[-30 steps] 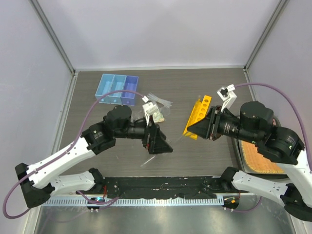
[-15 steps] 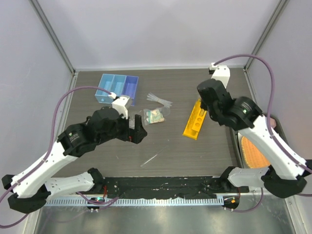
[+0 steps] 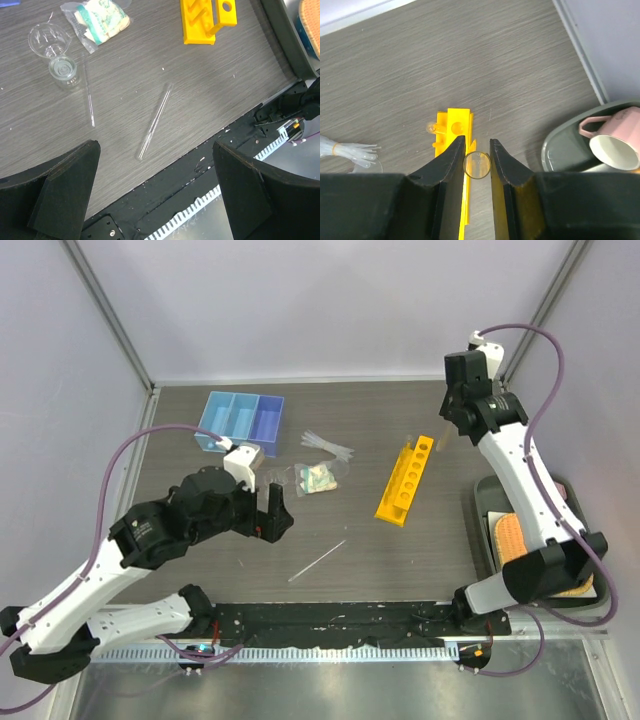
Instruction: Organize the chemistry lab equipment
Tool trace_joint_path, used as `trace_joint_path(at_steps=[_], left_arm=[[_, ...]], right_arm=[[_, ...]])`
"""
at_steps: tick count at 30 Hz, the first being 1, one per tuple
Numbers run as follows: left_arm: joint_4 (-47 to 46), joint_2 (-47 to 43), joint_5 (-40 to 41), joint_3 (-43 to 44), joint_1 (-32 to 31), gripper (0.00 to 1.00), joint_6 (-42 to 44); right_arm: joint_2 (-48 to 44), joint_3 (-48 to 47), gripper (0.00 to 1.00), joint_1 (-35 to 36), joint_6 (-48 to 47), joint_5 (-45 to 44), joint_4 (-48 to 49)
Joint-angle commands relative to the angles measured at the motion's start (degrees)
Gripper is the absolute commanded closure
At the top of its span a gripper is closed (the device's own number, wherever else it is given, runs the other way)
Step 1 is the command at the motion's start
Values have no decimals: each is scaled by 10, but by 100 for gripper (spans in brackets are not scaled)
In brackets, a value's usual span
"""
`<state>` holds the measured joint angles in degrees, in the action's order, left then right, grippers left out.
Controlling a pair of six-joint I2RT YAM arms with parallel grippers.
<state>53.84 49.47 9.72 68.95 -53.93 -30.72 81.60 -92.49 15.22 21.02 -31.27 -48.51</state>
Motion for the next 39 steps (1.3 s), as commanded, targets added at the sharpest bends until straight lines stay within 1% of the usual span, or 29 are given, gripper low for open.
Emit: trace_joint_path(at_steps=[1,10,18,26,39], left_arm=[[-23,5,-7,6,0,0,25],[-35,27,-4,7,1,0,50],[-38,35,1,8,1,0,58],[-40,35,0,5,1,0,59],[-37,26,0,-7,1,0,59]], right_arm=[[40,-33,96,-12,-12,51,58],[105,-57,97,-16,-24,67,75],[124,-52,97,-20,-28,67,81],[116,-12,97,-20,-29,59,85],[124,73,97,-20,-8,62,135]])
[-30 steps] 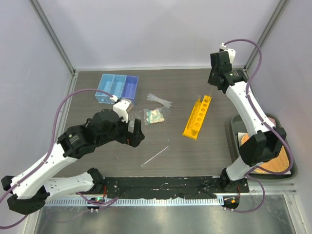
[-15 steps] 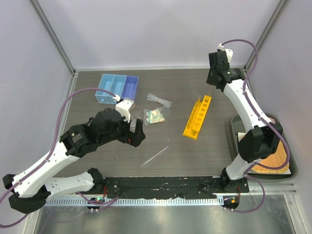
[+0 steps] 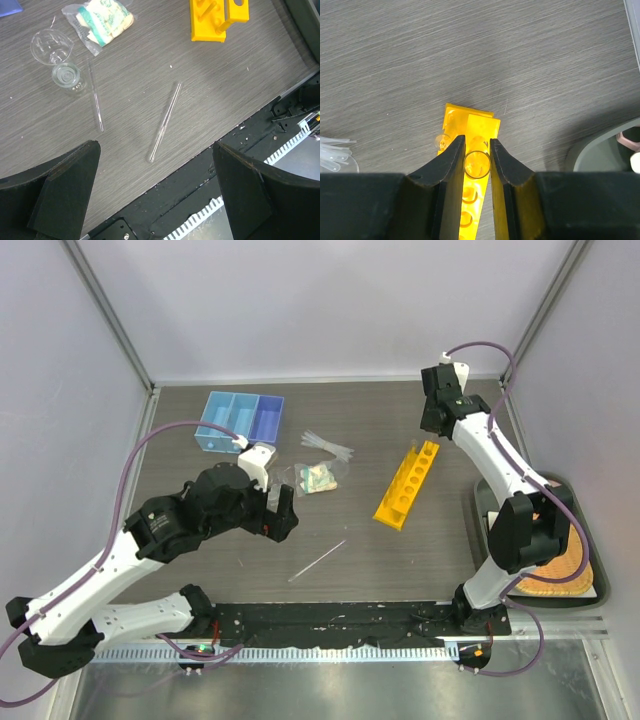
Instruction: Organize the chemistry lab equipment
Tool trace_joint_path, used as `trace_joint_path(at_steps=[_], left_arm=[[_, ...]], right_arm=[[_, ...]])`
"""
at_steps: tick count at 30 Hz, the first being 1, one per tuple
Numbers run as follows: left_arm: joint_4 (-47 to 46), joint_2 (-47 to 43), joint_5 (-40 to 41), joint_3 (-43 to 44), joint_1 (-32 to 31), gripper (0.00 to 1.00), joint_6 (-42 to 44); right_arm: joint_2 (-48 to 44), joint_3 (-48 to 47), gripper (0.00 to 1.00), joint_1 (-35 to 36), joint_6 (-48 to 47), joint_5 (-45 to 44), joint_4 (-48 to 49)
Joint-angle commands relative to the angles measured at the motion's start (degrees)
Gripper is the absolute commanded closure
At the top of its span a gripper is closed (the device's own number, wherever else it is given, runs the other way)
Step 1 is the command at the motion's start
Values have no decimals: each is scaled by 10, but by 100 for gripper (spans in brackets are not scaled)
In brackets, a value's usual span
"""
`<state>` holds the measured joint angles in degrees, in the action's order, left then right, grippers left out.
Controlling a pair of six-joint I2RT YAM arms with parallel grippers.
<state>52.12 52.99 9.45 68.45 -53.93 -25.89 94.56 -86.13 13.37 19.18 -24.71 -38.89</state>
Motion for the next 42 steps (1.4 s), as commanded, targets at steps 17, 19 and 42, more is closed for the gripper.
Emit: trace_joint_path(at_steps=[17,19,42], left_arm=[[-22,-8,-2,1,1,0,16],[-21,-9,-3,1,1,0,16],[-87,95,-19,-112,-5,0,-64]], right_arm=[[-16,55,93,-1,15,-4,73],[-18,61,87,-2,16,-3,75],[-219,-65,31,85,-9,-85,-149]])
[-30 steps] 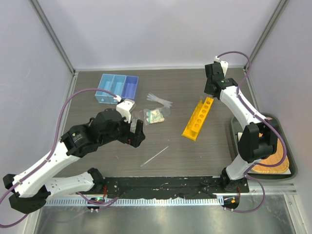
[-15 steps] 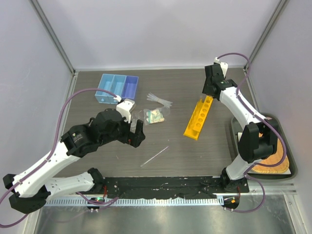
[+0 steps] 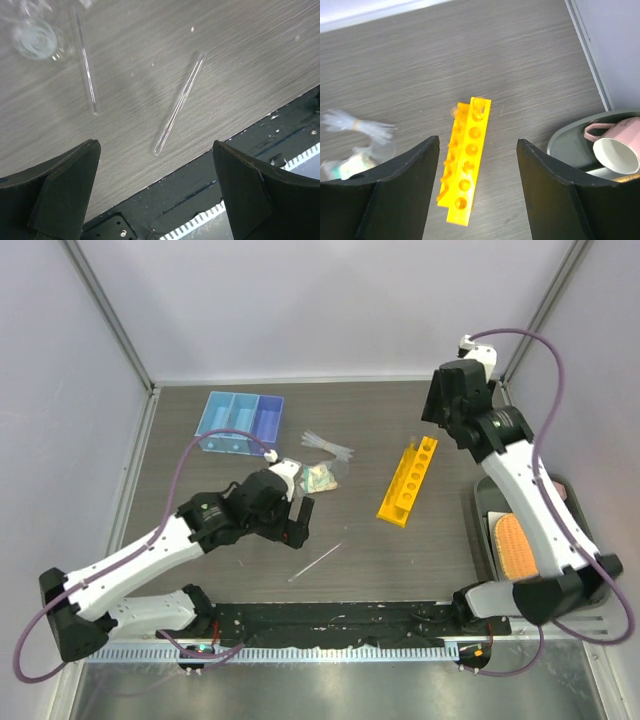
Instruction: Organize the chemistry lab equipment
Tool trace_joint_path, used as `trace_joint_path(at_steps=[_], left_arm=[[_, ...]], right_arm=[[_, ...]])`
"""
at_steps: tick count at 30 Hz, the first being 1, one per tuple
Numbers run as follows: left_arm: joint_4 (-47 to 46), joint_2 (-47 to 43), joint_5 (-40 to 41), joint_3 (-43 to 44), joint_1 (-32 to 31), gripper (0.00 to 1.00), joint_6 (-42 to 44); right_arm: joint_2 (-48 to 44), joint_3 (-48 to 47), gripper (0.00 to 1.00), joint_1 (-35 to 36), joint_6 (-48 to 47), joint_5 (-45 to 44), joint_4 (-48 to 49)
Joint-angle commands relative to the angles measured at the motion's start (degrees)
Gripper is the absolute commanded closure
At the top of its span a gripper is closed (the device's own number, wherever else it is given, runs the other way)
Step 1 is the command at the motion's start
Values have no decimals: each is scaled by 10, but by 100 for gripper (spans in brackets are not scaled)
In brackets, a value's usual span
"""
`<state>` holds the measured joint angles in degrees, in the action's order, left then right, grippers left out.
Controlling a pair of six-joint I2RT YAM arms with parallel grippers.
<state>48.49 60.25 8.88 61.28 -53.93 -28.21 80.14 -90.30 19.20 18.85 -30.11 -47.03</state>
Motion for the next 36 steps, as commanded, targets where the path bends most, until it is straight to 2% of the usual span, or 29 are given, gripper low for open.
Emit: trace_joint_path(at_steps=[1,6,15,22,26,27,29,32,33,35,36], left_arm=[[-58,37,-6,-49,-8,0,-50],[-105,93,26,-89,-48,12,-98],[-172,217,51,-112,-95,21,-135],[-209,282,68,-127,-103,27,-131],[-213,313,69,-129,-103,35,-126],[-215,317,69,-132,-104,41,-126],[-219,326,69,-136,-105,47,-127],[-220,332,70,-146,-108,63,-130],[-220,332,70,-149,-111,72,-132],[-213,325,74,-155,-115,80,-135],[-211,321,75,-157,-119,88,-137]], right_arm=[[-85,-22,31,36,-4,-27,-85],[-142,8,31,73,9,-3,-121],[-214,78,31,95,15,17,-136],[-238,101,31,95,17,32,-131],[-244,124,31,95,23,42,-120],[-246,127,31,95,24,44,-119],[-248,130,31,95,25,48,-116],[-252,132,32,95,27,53,-113],[-253,133,32,95,28,52,-113],[-256,135,32,95,29,55,-115],[-256,135,32,95,30,56,-119]])
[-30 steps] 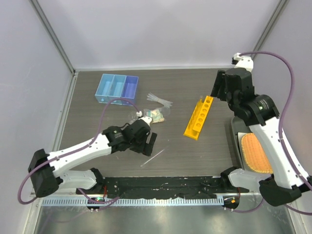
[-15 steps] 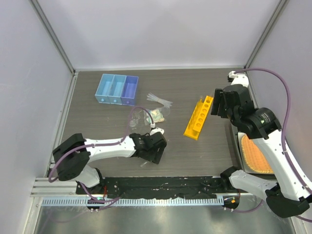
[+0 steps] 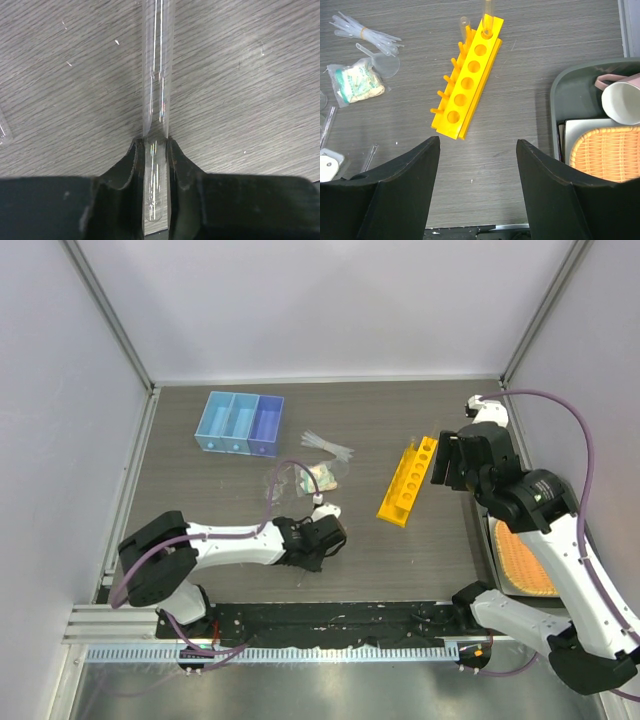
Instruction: Organize the chemistry lab equipment
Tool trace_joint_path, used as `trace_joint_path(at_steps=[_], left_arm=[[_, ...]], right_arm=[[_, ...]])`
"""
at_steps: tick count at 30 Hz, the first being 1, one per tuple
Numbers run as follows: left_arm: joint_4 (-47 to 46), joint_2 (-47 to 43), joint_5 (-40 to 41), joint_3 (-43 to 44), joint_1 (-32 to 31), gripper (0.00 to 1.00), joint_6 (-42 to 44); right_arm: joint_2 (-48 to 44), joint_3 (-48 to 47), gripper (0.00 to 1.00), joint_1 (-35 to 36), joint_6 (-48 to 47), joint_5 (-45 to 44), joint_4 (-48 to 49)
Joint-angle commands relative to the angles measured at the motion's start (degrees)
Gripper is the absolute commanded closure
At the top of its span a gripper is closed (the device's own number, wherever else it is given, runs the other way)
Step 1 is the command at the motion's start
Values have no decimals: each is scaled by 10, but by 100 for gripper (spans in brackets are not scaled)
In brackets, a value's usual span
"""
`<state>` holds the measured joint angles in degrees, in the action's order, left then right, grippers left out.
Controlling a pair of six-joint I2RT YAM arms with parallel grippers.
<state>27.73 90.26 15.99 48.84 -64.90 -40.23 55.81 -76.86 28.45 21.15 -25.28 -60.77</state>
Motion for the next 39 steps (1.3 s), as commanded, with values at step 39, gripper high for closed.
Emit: trace_joint_path(at_steps=[39], left_arm=[[-493,-272,-756,-44,123,100,-17]], right_arm=[[-184,95,32,3,112,627,141]])
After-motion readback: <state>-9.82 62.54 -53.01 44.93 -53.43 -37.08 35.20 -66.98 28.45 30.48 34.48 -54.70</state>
